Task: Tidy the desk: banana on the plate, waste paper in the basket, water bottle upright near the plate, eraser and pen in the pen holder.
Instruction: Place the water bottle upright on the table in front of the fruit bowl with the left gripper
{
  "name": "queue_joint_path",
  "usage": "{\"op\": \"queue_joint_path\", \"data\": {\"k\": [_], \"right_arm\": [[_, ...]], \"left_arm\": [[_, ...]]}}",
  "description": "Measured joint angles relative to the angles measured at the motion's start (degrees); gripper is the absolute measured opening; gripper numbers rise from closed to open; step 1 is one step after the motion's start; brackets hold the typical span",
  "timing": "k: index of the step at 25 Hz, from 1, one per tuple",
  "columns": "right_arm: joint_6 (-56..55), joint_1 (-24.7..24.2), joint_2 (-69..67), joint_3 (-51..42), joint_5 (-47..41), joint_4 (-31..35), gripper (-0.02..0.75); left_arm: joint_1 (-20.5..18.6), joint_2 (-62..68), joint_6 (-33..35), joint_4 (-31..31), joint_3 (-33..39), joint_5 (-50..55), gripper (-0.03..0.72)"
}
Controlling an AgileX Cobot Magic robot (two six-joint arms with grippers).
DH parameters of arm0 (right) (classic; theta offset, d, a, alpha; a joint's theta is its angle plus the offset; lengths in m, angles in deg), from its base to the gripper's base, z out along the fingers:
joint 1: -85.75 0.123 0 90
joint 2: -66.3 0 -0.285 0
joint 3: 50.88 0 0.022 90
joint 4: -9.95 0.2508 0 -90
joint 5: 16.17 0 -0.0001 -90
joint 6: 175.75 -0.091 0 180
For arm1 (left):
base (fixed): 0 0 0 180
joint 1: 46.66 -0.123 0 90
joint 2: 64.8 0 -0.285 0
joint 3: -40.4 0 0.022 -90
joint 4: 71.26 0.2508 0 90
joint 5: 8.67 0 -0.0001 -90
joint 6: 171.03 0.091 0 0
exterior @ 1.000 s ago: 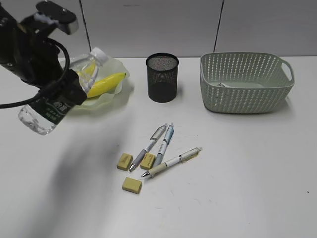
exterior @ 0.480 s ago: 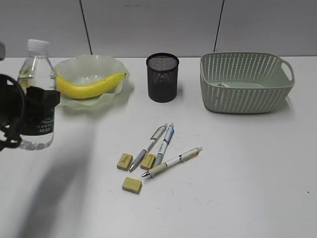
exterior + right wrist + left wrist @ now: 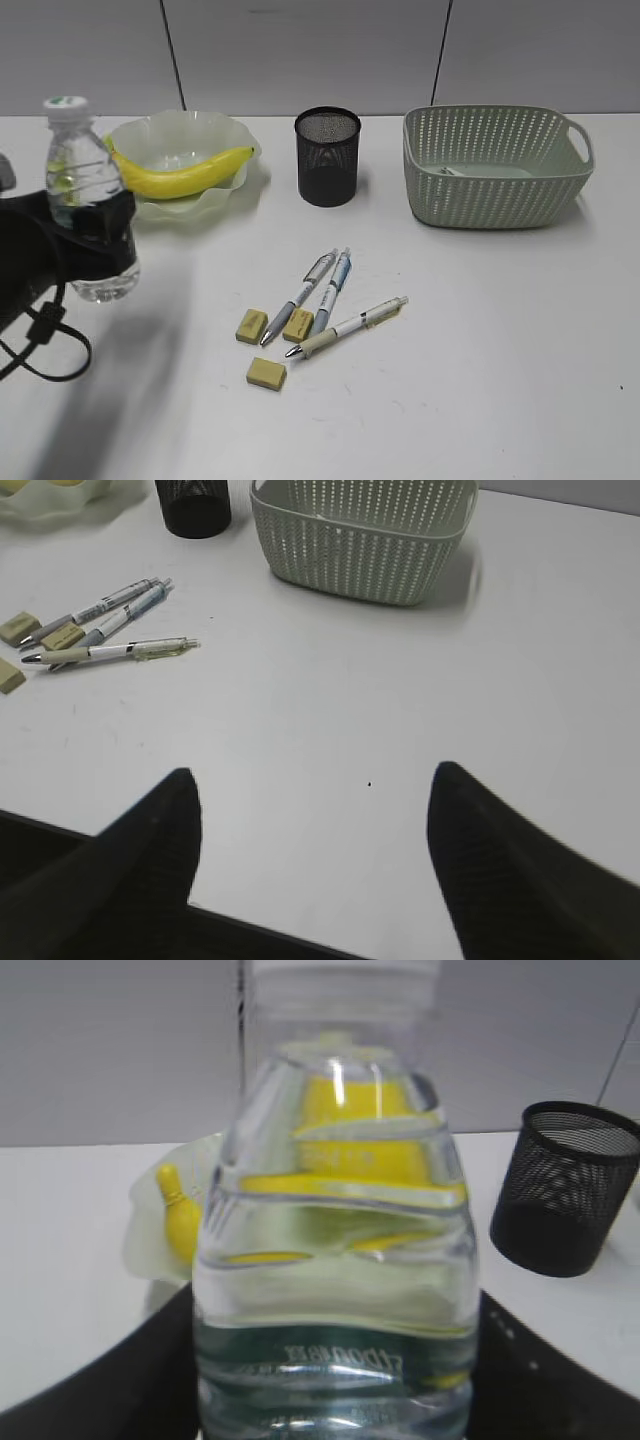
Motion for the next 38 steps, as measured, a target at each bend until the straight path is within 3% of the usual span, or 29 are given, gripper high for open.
{"op": "queue_joint_path", "data": {"k": [4, 12, 21, 38], "right_arm": [[-0.30, 0.00, -1.89, 0.00, 0.00, -0.41, 0.557], [-0.36, 0.00, -2.72, 0.00, 0.00, -0.41, 0.557], [-0.47, 0.00, -2.78, 0.00, 0.00, -0.41, 0.557], [-0.46, 0.00, -2.78, 0.00, 0.00, -0.41, 0.557]], "left_arm": [[0.14, 10.34, -1.91, 4.03, -0.96, -3.63, 0.504], [0.14, 18.11, -3.82, 9.47, -7.53, -5.27, 0.504], [0.09, 23.84, -3.96, 9.23, -12.24, -9.23, 0.503], [0.09, 25.03, -4.19, 8.02, -11.95, -11.49, 0.503]]}}
